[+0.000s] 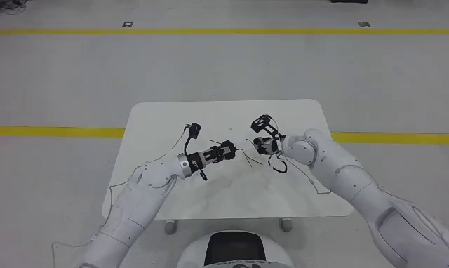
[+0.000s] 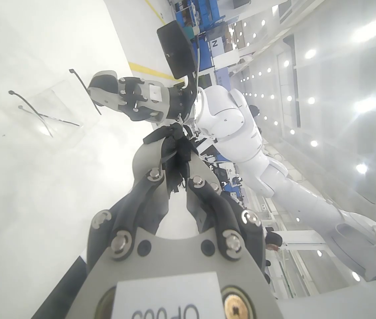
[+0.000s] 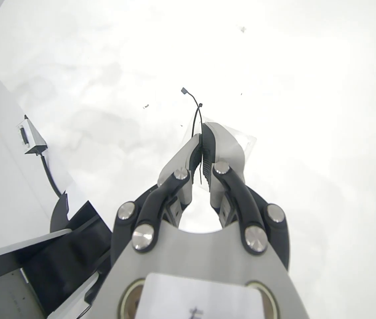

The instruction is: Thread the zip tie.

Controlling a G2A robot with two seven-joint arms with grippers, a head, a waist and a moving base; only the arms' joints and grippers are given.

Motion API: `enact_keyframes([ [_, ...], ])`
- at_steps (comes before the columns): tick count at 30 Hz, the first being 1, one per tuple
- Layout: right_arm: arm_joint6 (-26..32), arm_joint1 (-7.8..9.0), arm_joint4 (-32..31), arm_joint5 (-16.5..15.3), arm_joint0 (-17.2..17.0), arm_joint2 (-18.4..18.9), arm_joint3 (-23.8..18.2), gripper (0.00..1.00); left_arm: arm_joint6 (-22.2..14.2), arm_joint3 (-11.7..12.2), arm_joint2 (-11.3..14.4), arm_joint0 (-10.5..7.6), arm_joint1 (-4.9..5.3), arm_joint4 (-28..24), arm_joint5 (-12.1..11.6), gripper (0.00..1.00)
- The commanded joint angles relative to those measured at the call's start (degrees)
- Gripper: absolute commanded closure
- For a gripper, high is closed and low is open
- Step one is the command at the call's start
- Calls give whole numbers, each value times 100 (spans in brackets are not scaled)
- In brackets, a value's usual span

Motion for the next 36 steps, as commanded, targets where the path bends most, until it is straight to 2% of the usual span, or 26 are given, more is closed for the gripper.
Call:
enact_keyframes([
  [1, -44, 0, 10, 8, -12, 12, -9, 100, 0, 0, 0, 0, 0, 0, 0, 100],
  [6, -748, 123, 337, 0, -385, 343, -342, 100, 0, 0, 0, 0, 0, 0, 0, 100],
  [9, -1496, 293, 660, 0, -847, 623, -710, 100, 0, 0, 0, 0, 0, 0, 0, 100],
  [14, -2930, 678, 1060, 0, -1794, 973, -1646, 100, 0, 0, 0, 0, 0, 0, 0, 100],
  [17, -3697, 887, 1121, 0, -2189, 1068, -2029, 100, 0, 0, 0, 0, 0, 0, 0, 100],
  [20, -4363, 1025, 1117, 0, -2392, 1050, -2108, 100, 0, 0, 0, 0, 0, 0, 0, 100],
  [31, -4402, 1032, 1133, 12, -2406, 1047, -2112, 100, 0, 0, 0, 0, 0, 0, 0, 100],
  [36, -4619, 987, 1227, 0, -2606, 1115, -2215, 100, 0, 0, 0, 0, 0, 0, 0, 100],
])
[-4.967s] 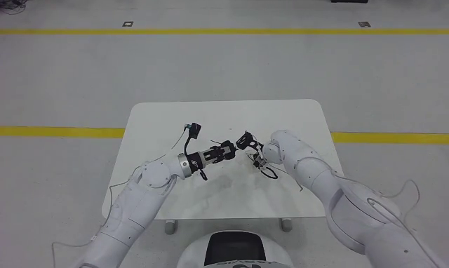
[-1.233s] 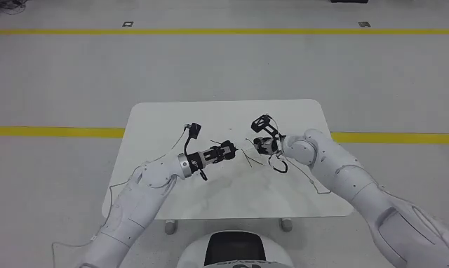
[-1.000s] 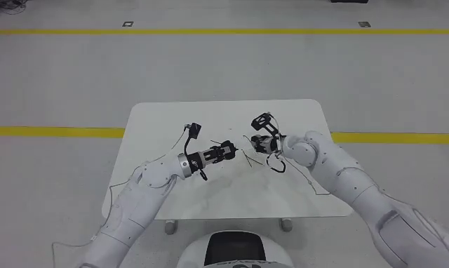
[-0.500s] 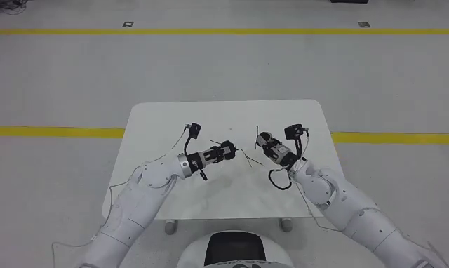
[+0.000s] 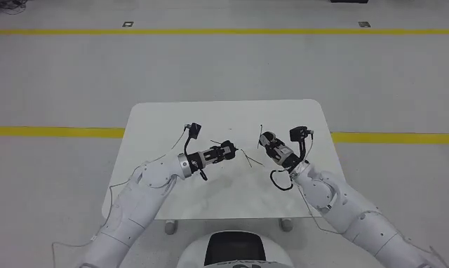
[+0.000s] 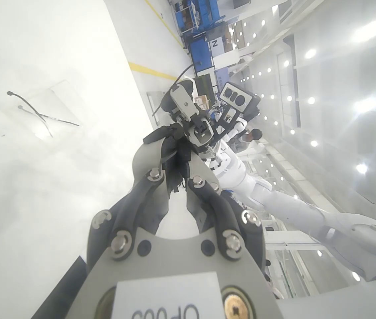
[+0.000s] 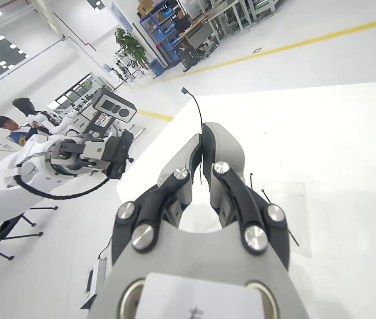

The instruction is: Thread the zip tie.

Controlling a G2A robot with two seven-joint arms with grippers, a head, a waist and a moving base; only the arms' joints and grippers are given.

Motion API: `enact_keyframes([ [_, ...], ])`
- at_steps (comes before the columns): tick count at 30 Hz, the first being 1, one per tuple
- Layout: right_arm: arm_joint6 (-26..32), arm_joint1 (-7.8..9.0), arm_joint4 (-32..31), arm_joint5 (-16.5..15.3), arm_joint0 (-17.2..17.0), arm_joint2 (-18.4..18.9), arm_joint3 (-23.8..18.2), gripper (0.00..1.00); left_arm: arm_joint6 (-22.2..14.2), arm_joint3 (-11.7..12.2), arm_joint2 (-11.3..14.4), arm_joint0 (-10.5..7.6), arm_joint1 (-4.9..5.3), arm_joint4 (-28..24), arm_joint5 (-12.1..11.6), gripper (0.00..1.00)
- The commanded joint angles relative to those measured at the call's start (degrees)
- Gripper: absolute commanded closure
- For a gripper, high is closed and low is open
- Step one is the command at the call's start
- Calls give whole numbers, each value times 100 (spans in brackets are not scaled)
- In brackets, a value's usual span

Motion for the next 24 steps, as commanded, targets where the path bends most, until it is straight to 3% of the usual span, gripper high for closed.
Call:
enact_keyframes([
  [1, -280, -14, -21, 0, -135, -1, 11, 100, 0, 0, 0, 0, 0, 0, 0, 100],
  [11, -2385, -88, -73, 0, -693, -448, 8, 100, 0, 0, 0, 0, 0, 0, 0, 100],
  [19, -3713, -201, 102, 0, -345, -1273, 283, 100, 0, 0, 0, 0, 0, 0, 0, 100],
  [24, -3893, -247, 547, 0, -77, -1703, 95, 100, 0, 0, 0, 0, 0, 0, 0, 100],
])
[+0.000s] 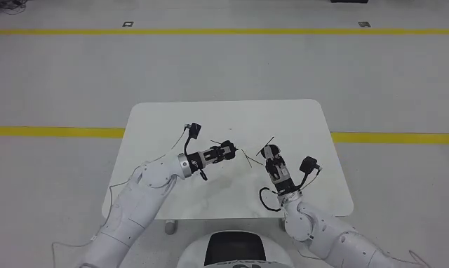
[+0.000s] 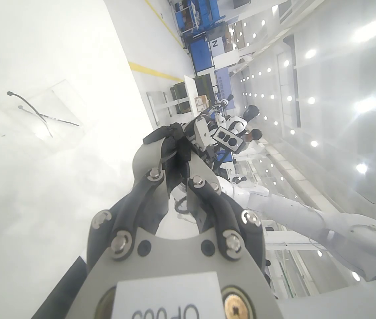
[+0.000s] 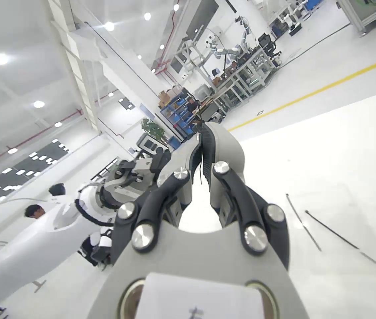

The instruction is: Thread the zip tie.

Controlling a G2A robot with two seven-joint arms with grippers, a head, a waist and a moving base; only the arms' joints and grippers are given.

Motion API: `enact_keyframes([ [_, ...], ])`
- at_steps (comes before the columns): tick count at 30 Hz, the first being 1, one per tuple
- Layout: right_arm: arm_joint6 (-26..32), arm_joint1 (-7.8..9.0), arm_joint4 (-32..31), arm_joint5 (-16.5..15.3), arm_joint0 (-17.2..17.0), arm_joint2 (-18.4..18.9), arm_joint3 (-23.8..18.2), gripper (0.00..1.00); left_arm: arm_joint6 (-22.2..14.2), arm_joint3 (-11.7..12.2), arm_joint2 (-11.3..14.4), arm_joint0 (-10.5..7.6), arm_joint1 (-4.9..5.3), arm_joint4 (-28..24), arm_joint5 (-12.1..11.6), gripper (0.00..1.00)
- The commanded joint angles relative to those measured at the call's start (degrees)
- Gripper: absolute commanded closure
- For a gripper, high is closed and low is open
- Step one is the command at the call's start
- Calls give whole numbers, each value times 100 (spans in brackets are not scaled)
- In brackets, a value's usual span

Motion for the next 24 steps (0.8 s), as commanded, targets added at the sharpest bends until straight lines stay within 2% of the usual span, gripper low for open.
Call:
enact_keyframes([
  [1, 7, 1, 19, 0, 13, -15, -1, 100, 0, 0, 0, 0, 0, 0, 0, 100],
  [8, 7, 1, 19, 0, 13, -15, -1, 100, 53, -8, 11, 9, -2, 3, 18, 100],
  [11, 53, -16, 67, 0, -53, 61, -128, 100, 159, -47, 125, 14, -17, -34, 69, 100],
  [15, -60, -86, 185, 0, -163, 116, -264, 100, 280, -28, 338, -35, -57, -151, 21, 100],
  [20, -6, -173, 463, 0, -157, 106, -235, 100, 530, 85, 569, -61, -101, -122, 0, 100],
  [24, -165, -225, 418, 0, -143, 102, -239, 100, 685, 105, 637, -69, -115, -168, 0, 100],
])
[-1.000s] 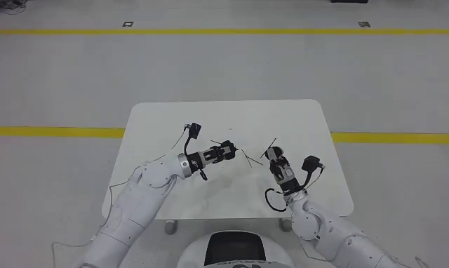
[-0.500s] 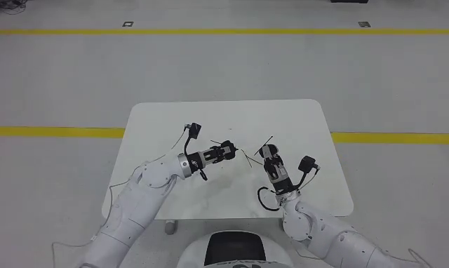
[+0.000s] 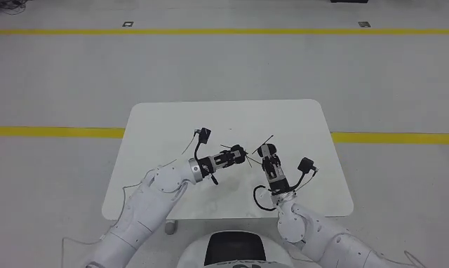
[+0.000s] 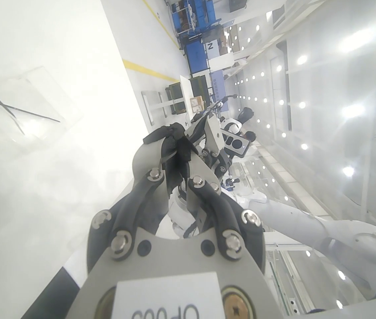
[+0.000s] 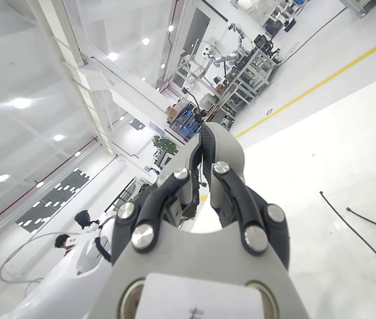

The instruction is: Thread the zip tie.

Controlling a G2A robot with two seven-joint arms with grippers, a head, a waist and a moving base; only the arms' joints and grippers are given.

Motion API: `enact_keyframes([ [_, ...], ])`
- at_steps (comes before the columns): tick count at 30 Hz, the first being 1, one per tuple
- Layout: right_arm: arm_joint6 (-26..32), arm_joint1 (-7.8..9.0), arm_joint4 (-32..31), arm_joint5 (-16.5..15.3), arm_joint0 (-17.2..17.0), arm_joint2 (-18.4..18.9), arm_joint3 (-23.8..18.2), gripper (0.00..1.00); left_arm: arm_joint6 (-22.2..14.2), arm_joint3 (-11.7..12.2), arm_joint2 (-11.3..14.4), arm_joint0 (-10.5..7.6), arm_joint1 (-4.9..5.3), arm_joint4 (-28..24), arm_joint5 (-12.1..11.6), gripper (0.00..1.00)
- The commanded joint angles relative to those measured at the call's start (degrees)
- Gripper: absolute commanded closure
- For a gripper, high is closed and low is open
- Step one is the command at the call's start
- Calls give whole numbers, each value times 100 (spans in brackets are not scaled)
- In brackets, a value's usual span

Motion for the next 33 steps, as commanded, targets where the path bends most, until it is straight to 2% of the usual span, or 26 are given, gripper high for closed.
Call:
enact_keyframes([
  [1, -55, -4, -34, 0, 0, 4, -5, 100, 71, -32, -1, 14, 0, -36, 0, 100],
  [6, -55, -4, -34, 0, 0, 4, -5, 100, 124, -103, -25, 49, 16, -32, 0, 100],
  [10, 152, -45, -45, 32, -100, 170, -47, 100, 145, -149, -30, 73, 26, -30, 0, 100],
  [33, 384, -436, -491, 0, -452, 700, 44, 100, 144, -168, -30, 91, 32, -34, 0, 100],
])
